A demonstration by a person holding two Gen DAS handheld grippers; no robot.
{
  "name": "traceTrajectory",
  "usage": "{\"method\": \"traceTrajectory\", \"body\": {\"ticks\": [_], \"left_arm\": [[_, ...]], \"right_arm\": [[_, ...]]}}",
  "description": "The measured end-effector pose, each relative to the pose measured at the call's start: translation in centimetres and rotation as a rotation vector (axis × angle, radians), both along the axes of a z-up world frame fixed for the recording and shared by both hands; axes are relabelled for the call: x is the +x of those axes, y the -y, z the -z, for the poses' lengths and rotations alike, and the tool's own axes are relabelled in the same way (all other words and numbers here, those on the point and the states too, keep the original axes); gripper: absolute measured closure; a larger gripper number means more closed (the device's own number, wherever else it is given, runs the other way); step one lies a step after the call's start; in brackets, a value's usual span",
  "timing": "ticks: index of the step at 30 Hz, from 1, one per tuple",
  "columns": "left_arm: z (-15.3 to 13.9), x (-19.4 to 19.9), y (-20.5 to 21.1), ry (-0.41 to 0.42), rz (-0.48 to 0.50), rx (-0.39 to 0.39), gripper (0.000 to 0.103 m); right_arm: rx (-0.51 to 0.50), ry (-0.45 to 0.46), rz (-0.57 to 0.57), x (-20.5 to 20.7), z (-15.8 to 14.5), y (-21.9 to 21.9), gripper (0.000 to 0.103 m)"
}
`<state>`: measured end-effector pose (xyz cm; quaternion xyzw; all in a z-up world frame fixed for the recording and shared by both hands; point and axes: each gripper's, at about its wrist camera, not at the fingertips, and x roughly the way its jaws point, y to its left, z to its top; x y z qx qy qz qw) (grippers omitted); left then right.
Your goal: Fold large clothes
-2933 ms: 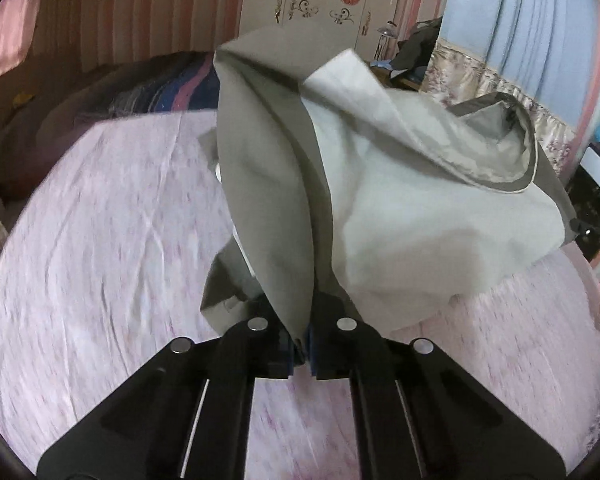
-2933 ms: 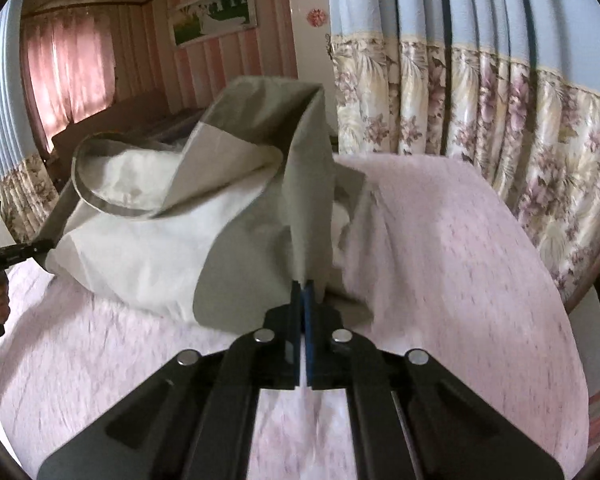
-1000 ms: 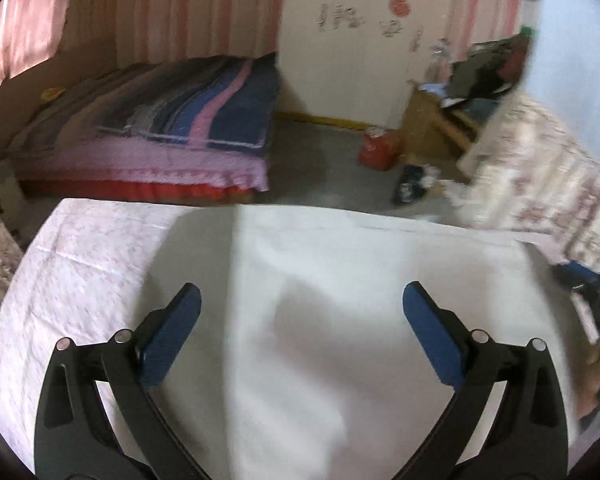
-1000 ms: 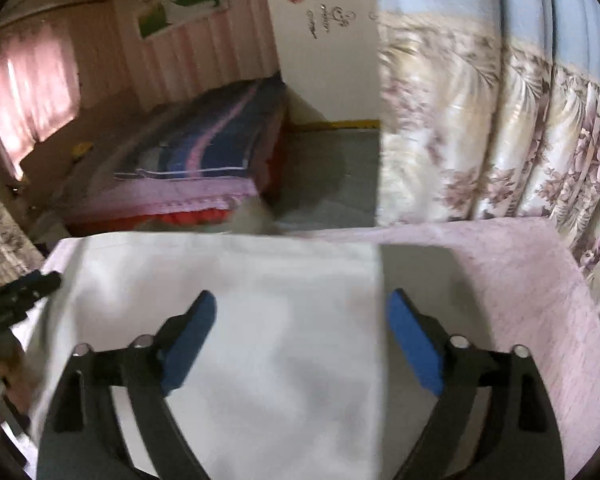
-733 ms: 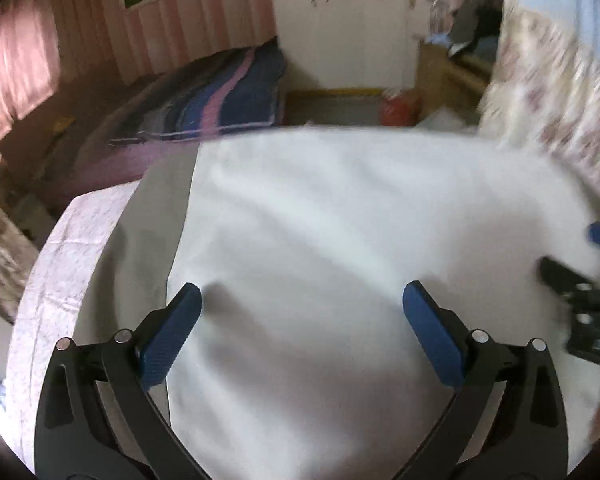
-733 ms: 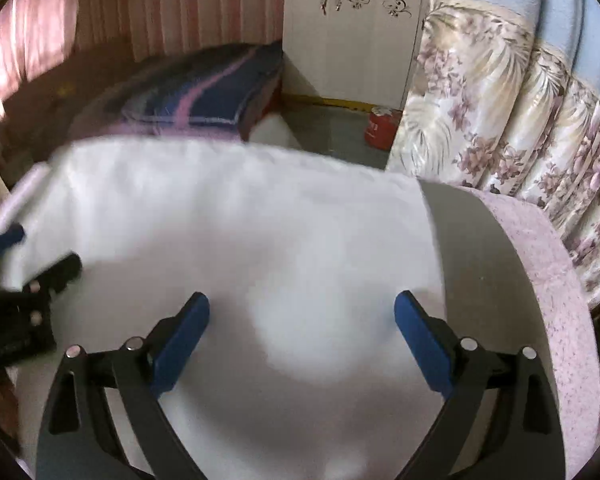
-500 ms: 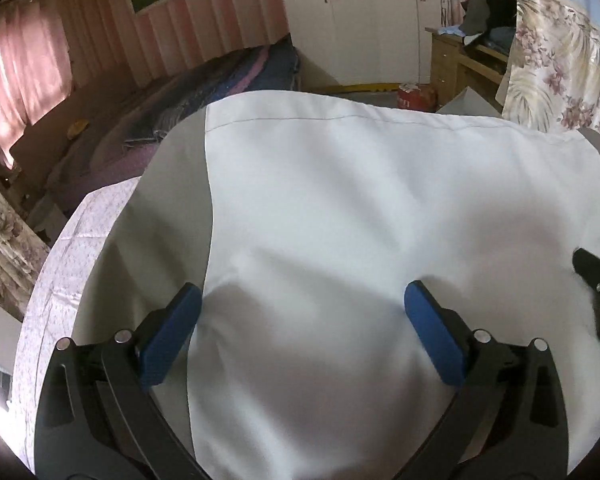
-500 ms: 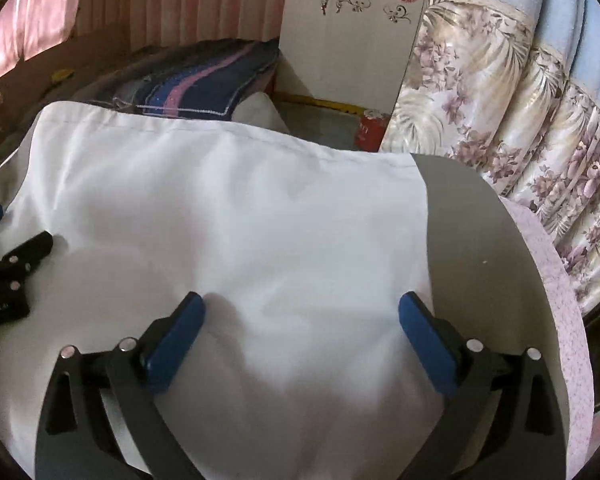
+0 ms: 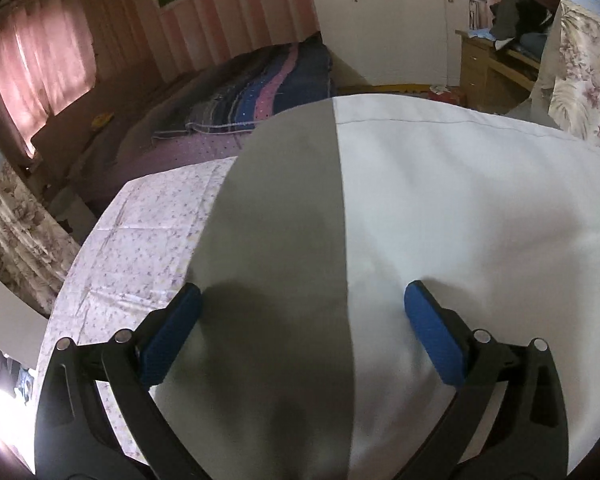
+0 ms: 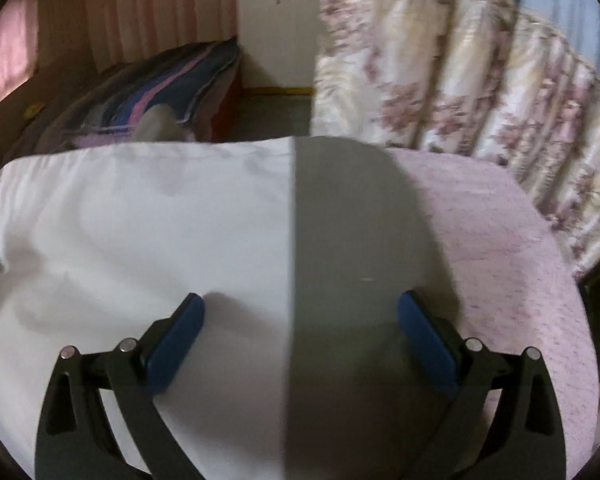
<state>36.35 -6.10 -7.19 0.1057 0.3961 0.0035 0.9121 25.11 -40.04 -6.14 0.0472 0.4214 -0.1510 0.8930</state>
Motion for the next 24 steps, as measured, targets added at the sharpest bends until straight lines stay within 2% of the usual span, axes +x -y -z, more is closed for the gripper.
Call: {"method": "traceTrajectory", "body": {"ticks": [4, 6, 9, 11, 13, 15, 17, 19, 21, 24], "left_arm": [[-0.1, 0.2, -0.9, -0.002, -0.005, -0.018, 0.003], [-0.4, 0.2, -1.5, -0.009, 0.006, -0.066, 0.003], [-1.7, -0.1, -1.0, 0.014, 0.047, -0.118, 0.003], [-2.7, -0.1, -0.1, 0.021, 0.077, -0.185, 0.003], [-3.3, 0.9, 1.8, 0.003, 0.090, -0.243, 0.003], [-2.9, 2.0, 3.8, -0.021, 0.104, -0.230, 0.003], [-1.8, 3.1, 5.7, -0.033, 0.118, -0.147, 0.003], [0.0, 4.4, 7.0, -0.067, 0.132, -0.060, 0.003], [0.7, 5.1, 6.5, -0.082, 0.111, -0.071, 0.003], [0.9, 6.0, 5.0, -0.092, 0.066, -0.079, 0.003]], "right_arm": [[-0.081, -0.023, 0.036, -0.7, 0.0, 1.3, 0.005], [-0.048, -0.013, 0.032, -0.9, -0.4, 1.9, 0.005], [-0.064, 0.090, -0.024, -1.2, -3.3, 0.9, 0.005], [-0.019, 0.135, -0.092, 0.3, -5.0, -0.6, 0.004], [0.052, 0.121, -0.158, 2.8, -5.4, -2.0, 0.003], [0.064, 0.088, -0.205, 5.0, -4.8, -3.7, 0.003], [0.071, 0.039, -0.262, 7.1, -3.3, -5.3, 0.003], [0.075, -0.056, -0.292, 8.6, -0.9, -5.8, 0.003], [0.073, -0.102, -0.293, 9.3, 0.6, -5.4, 0.003], [0.087, -0.112, -0.253, 9.5, 0.8, -3.1, 0.003]]}}
